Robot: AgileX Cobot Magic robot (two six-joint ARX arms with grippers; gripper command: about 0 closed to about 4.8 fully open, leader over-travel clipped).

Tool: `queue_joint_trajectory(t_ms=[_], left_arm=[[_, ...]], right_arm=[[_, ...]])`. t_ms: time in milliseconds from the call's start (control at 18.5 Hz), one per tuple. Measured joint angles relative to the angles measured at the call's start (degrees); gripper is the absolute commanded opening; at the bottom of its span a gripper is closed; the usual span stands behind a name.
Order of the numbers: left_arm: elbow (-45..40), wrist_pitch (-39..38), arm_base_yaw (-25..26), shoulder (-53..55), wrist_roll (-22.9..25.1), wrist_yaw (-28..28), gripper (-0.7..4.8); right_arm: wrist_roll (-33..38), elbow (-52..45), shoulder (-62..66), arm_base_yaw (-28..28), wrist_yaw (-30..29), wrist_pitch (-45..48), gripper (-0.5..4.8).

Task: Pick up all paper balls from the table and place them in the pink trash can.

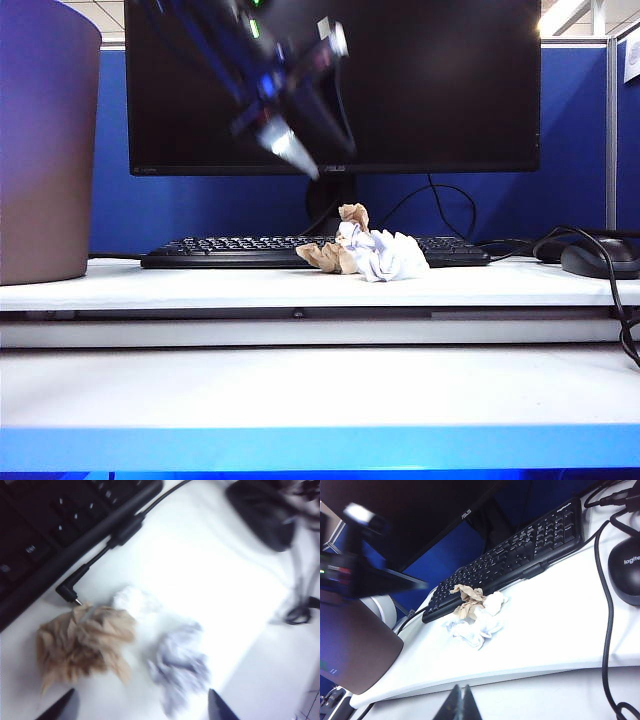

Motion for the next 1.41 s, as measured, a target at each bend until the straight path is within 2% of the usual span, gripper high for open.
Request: queue_joint_trajectory(t_ms=[325,704,975,1030,1138,1192,1409], left_arm=[[0.0,3.5,0.0,5.2,-0.9,0.0,3.37],[0.0,7.2,-0.1,7.6,-1.1,-3.3,3.37],[0.0,8.8,-0.1,11.7,-2.3,-3.7,3.35],[0.0,8.9,-0.1,12.1,-2.4,-3.7,3.11],[0.0,9.6,-0.2,12.3,-2.4,-4.5,0.65],[0.0,9.9,-0.3,12.4,-2.6,-5.6,-0.06],[0.0,9.9,-0.2,12.5,-3.1,-6.0,-0.05]], right_arm=[[1.2,0.0,0.0,0.0,0.3,-5.3,-0.05],[1.3,0.0,0.0,0.0,0.6,-5.3,-0.05],[1.3,0.0,0.0,0.0,0.6,-5.1,-0.05],[1.3,0.0,0.0,0.0,0.6,-5.1,-0.05],[1.3,0.0,0.0,0.0,0.6,-5.1,-0.05],[1.2,0.0,0.0,0.0,0.6,-5.1,-0.05],[1.2,0.0,0.0,0.0,-0.6,-4.9,-0.05]])
